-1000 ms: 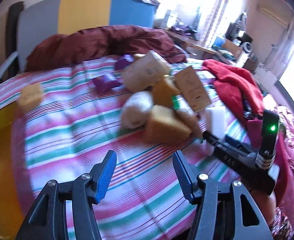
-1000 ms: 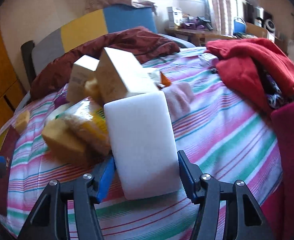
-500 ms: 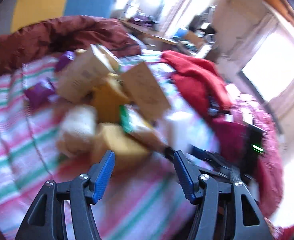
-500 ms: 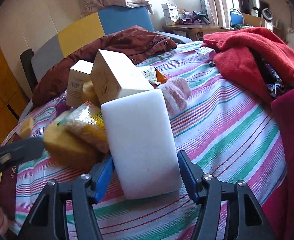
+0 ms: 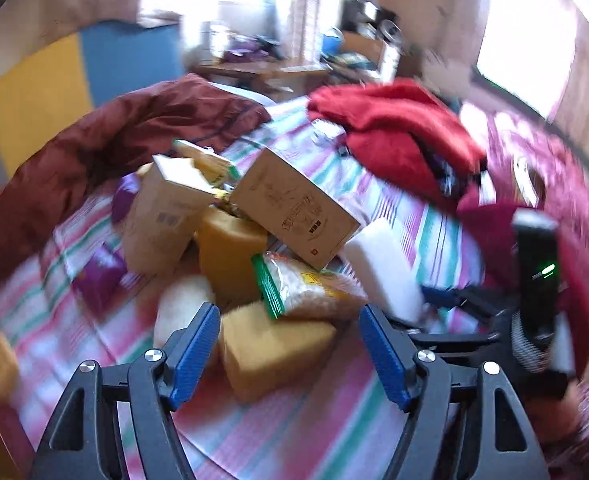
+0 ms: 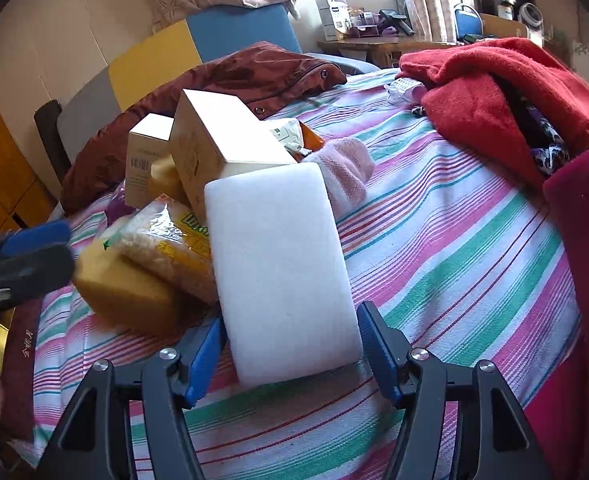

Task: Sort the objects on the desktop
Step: 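Grasp the white foam block with the right tool while left tool approaches the sponge, then grasp the yellow sponge with the left tool and lift it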

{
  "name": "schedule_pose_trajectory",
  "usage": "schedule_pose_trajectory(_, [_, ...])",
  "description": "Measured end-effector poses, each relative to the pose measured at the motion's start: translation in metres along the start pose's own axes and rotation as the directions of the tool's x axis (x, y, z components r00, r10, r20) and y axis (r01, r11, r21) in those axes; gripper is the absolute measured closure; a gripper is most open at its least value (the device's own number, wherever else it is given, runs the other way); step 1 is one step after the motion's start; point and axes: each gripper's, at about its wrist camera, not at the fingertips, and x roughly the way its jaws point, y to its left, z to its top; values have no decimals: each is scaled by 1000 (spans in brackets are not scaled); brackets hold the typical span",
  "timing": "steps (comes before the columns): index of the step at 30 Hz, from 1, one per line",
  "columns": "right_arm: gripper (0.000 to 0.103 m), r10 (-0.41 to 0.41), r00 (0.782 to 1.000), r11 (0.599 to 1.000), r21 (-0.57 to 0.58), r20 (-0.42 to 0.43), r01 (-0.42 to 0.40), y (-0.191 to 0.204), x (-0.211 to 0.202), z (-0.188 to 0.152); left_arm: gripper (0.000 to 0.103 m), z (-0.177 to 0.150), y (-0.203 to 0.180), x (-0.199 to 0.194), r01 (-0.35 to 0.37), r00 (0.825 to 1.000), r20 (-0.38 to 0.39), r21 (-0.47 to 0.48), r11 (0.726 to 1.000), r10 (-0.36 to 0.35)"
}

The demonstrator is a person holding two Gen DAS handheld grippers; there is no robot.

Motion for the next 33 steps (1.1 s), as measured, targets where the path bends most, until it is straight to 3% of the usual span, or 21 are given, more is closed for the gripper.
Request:
schedule_pose_trajectory(2, [38, 4, 1000, 1000, 3, 0, -4, -1, -1, -1, 30, 1, 3, 17, 47, 997, -56, 34, 998, -45])
schedule_pose_trajectory(5, [38, 8, 1000, 1000, 18, 4, -8, -4, -2, -1, 31, -1, 4, 20, 94, 994, -54, 43, 995, -92])
schedule_pose_trajectory(10, [36, 22, 1000, 999, 33, 9, -23, -7, -4, 0, 38, -14, 6, 13, 227, 972, -53, -40, 973, -229])
schedule_pose_trajectory(17, [33, 18, 1000, 999, 34, 5, -18, -7, -4, 2, 37, -13, 1, 2, 112, 994, -10, 22, 993, -112])
schedule_pose_trajectory(20, [33, 17, 1000, 999, 29, 0, -17, -6, -3, 2, 34, -6, -3, 24, 57, 992, -115, 122, 991, -43])
schedule_pose_trajectory(22, [33, 15, 1000, 1000, 27, -4, -15, -6, -3, 3, 36, -9, -4, 31, 33, 990, -139, 163, 986, -11])
schedule_pose_trajectory(27, [33, 16, 1000, 1000, 21, -2, -16, -8, -4, 4, 44, -15, 15, 16, 134, 987, -96, 48, 990, -129])
schedule_pose_trajectory(30, [41, 21, 1000, 1000, 7, -9, -20, -5, -3, 3, 58, -24, 17, 7, 117, 990, -79, 38, 992, -114])
schedule_pose_trajectory(33, [42, 13, 1000, 1000, -6, -9, -13, -3, -3, 3, 60, -32, 21, -1, 138, 988, -61, -5, 990, -138])
